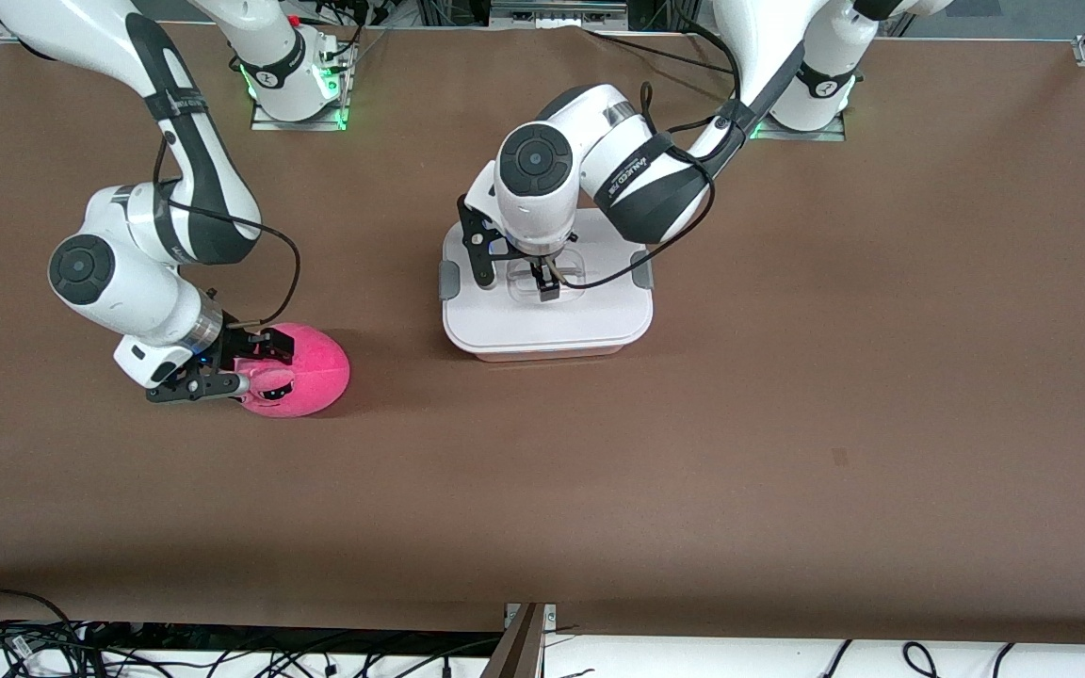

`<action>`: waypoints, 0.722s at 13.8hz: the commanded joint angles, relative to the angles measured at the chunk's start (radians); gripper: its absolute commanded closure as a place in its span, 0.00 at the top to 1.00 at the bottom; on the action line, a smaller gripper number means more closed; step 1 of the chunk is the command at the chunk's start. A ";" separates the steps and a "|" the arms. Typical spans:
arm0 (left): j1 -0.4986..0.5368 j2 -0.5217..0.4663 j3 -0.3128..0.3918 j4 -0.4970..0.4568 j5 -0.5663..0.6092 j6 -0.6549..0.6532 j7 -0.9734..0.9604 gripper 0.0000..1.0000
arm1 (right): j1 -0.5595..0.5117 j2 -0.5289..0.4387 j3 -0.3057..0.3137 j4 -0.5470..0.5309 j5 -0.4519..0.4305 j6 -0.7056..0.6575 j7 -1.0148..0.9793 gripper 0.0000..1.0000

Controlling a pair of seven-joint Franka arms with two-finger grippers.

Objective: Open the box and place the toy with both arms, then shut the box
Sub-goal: 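Grasp the lid handle with the left gripper while the right gripper grasps the plush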

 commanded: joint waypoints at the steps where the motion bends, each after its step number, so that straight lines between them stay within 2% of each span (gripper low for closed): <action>1: -0.018 0.010 0.012 -0.002 0.061 -0.001 0.023 0.71 | 0.000 0.020 0.004 -0.012 0.008 0.033 -0.021 0.50; 2: -0.024 0.015 0.013 -0.010 0.064 0.002 0.023 0.63 | 0.000 0.021 0.008 -0.010 0.008 0.027 -0.017 0.21; 3: -0.023 0.016 0.013 -0.022 0.064 0.014 0.023 0.63 | 0.000 0.023 0.011 -0.010 0.008 0.024 -0.008 0.00; 4: -0.023 0.018 0.013 -0.023 0.064 0.023 0.023 0.52 | 0.000 0.024 0.011 -0.010 0.008 0.022 -0.005 0.00; 5: -0.025 0.015 0.013 -0.024 0.064 0.023 0.023 0.29 | -0.002 0.023 0.011 -0.009 0.009 0.019 -0.005 0.00; 6: -0.022 0.012 0.012 -0.024 0.063 0.020 0.023 0.11 | 0.000 0.020 0.011 -0.006 0.008 0.018 -0.005 0.00; 7: -0.017 0.009 0.010 -0.024 0.061 0.017 0.023 0.01 | 0.000 0.015 0.011 0.002 0.008 0.012 -0.019 0.00; 10: -0.020 -0.005 0.006 -0.023 0.058 0.011 0.025 0.00 | 0.000 -0.008 0.021 0.042 -0.001 -0.057 -0.051 0.00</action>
